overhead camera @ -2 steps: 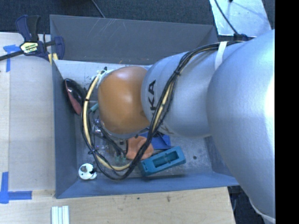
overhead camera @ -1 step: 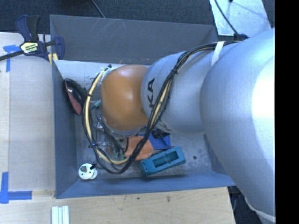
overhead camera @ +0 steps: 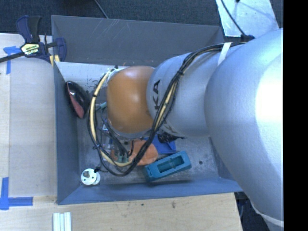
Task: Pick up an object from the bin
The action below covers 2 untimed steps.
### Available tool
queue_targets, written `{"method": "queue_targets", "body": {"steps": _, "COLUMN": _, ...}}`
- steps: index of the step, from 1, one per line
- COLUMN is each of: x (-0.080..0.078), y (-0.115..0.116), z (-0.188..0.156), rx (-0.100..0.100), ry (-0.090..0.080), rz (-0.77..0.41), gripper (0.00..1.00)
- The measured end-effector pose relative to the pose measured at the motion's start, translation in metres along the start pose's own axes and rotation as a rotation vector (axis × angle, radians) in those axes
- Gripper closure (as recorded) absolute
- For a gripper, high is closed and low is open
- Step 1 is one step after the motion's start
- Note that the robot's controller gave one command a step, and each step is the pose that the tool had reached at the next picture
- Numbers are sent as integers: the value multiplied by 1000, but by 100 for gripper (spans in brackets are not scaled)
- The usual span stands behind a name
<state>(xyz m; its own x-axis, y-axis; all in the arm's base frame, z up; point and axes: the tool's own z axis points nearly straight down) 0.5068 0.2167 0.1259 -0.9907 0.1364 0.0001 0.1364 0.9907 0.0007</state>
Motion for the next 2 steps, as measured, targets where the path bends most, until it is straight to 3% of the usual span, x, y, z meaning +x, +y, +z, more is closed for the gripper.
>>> {"method": "queue_targets", "body": {"steps": 1, "x": -4, "y": -15, "z": 2, "rx": 2, "ry": 1, "rz": -133, "gripper": 0}}
{"method": "queue_targets", "body": {"steps": 2, "x": -46, "y": -33, "z": -8, "rx": -1, "ry": -2, "rz": -84, "gripper": 0}}
